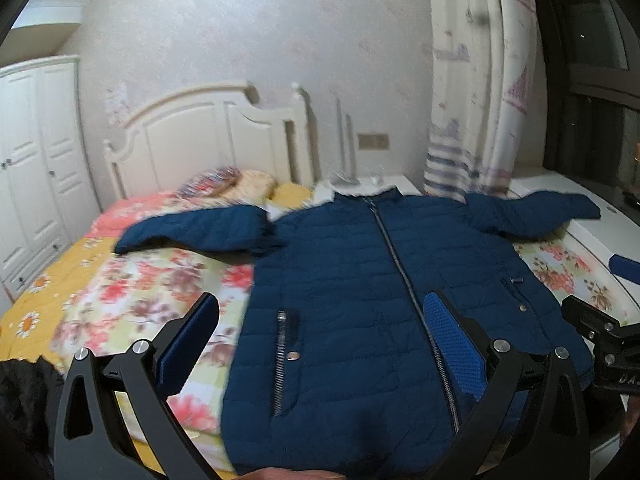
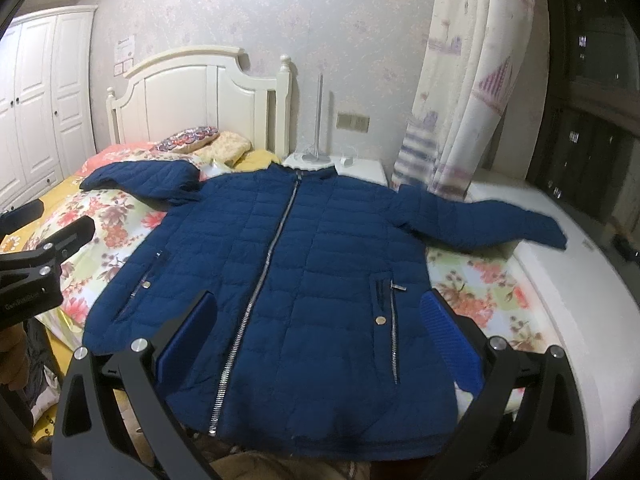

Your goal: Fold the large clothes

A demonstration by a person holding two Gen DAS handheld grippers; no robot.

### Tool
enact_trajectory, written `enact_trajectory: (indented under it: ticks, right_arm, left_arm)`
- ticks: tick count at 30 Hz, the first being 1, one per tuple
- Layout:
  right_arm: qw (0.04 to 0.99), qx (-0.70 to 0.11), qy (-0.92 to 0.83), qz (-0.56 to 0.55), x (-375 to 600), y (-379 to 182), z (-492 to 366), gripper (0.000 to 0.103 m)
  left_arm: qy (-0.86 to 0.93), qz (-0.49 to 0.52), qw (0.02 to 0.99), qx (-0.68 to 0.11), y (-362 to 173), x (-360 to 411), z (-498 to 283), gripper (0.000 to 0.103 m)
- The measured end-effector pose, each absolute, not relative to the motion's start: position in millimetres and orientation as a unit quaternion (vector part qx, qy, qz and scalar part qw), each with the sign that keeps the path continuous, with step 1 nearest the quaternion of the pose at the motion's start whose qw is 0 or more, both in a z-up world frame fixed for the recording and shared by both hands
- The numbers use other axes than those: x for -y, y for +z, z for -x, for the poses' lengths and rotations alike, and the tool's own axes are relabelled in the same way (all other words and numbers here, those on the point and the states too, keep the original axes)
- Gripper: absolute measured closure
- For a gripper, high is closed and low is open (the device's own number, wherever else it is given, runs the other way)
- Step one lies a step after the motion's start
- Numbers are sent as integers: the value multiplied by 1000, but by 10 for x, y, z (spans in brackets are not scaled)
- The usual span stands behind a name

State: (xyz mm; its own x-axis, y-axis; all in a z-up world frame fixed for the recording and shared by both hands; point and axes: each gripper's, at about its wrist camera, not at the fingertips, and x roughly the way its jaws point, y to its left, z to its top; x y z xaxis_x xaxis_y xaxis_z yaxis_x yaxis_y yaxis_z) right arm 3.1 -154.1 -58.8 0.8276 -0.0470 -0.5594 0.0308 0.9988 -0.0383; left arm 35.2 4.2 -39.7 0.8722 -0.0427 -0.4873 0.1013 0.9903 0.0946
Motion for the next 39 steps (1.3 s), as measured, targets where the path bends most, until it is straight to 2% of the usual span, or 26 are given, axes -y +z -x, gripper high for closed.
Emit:
enact_trajectory:
  ticks: [6,10,13,18,21,24,25,27,28,29,31,35,39]
  right_arm:
    - [934,-336,-91,-75,2446,-985,-815,2]
    - [903,-357,-155,-185,3381,-1275,-1413,2]
    - [893,-339,-214,-203,3939,-1336,-1758,2]
    - [871,-327,-230,-287,4584,-1513,-2275,2]
    - [861,-326,-246,-304,4802,-1602,-2533,3]
    - [856,-324,-264,-304,4971,-1634,-2714,8]
    - [855,-322,-270,-305,5015,-1639,-2754,14]
    - [855,-312,-282,-305,5069,-1617,-2804,38]
    - [860,-300,-288,-298,5054,-1568,-2803,67]
    - [869,-280,-293,-284,5017,-1486,-2791,88]
    - [897,-241,-287,-236,4782,-1238,-2816,94]
    - [955,-198,-193,-106,3854,-713,-3002,97]
    - [972,-226,-55,-10,2763,-650,-3318,97]
  left_arm:
    - [-63,-100,920,-373,-999,241,-1650,5]
    - [-48,-106,901,-419,-1357,304,-2519,5]
    - [-32,-88,890,-446,-1552,225,-3014,5]
    - [-25,-87,868,-488,-1803,125,-3423,4]
    - [-60,-48,878,-473,-1870,-28,-3431,4]
    - [-67,-38,885,-460,-1879,-23,-3429,4]
    - [-63,-42,886,-457,-1882,-4,-3426,4]
    - [-60,-40,888,-455,-1884,-4,-3427,4]
    - [-61,-38,888,-455,-1880,-11,-3415,4]
    - [-59,-37,889,-454,-1878,-10,-3413,4]
    - [-58,-35,889,-453,-1881,-3,-3434,4]
    - [-56,-33,889,-453,-1879,3,-3462,4]
    - [-57,-32,890,-452,-1881,-9,-3461,4]
